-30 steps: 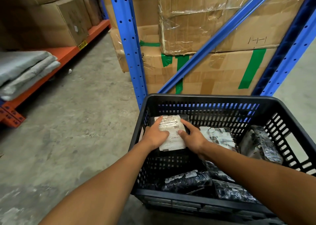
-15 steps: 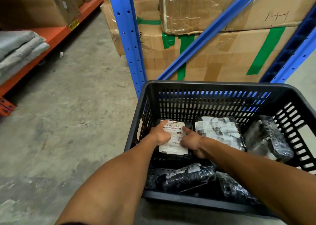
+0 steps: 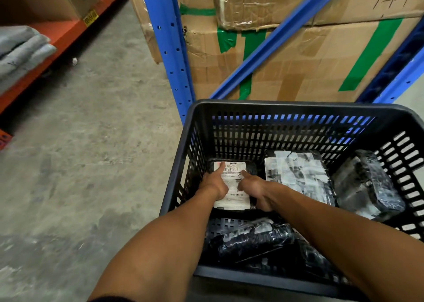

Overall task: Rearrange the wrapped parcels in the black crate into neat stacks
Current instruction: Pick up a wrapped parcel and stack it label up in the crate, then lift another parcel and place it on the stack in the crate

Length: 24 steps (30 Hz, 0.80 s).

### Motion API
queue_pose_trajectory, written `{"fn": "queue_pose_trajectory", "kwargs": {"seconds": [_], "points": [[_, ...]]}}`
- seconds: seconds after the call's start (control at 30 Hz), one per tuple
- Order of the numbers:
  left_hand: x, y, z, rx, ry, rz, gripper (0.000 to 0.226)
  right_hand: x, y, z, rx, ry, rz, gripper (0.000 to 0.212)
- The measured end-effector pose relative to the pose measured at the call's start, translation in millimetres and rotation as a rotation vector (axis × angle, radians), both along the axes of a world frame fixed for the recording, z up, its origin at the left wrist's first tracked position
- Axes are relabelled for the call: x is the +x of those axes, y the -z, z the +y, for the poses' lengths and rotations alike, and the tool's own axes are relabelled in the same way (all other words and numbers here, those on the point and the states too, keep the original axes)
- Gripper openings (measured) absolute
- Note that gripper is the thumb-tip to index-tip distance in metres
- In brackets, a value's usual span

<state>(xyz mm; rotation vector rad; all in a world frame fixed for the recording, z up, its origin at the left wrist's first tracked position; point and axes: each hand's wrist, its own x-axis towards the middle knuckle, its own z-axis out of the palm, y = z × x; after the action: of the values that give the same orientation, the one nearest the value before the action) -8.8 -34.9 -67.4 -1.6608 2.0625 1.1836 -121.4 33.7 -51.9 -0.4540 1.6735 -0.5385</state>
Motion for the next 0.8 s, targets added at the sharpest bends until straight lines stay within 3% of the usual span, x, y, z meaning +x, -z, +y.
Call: {"fn": "queue_pose_trajectory", "kwargs": {"seconds": [0.13,0.23,0.37,0.47,0.53,0.63,0.8], "points": [[-13.8,-20.1,0.1,-0.246,0.140,-0.164,0.062,-10.7,-27.7,-4.7,0.039,-0.016,0.019,0.035],[-33.4,-40.5,0.3,-0.384,0.123,0.022,0.057,-41.0,-56.6,-3.8,-0.077,0.074,0.043,0.026],[-70.1,-58.8,25.4,-0.177,-0.004,0.425,0.060,-92.9,-69.4,11.2,-0.271,0.293,0.445,0.026],[-86.3,-57.9,50.3,-0.103,0.124,0.435,0.062,-118.3,-51.4,40.2,-0.131,0.162,0.742,0.033],[-90.7,-52.7,61.8,-0.072,0.236,0.388,0.064,-124.3,-39.1,57.9,-0.083,0.049,0.676,0.043],[-93.7,-51.4,69.1,-0.072,0.321,0.349,0.066,-117.8,-33.9,73.7,-0.112,0.116,0.402,0.052],[-92.4,-55.4,73.2,0.015,0.342,0.321,0.065,-125.2,-46.3,68.6,-0.242,0.336,0.380,0.049]]}}
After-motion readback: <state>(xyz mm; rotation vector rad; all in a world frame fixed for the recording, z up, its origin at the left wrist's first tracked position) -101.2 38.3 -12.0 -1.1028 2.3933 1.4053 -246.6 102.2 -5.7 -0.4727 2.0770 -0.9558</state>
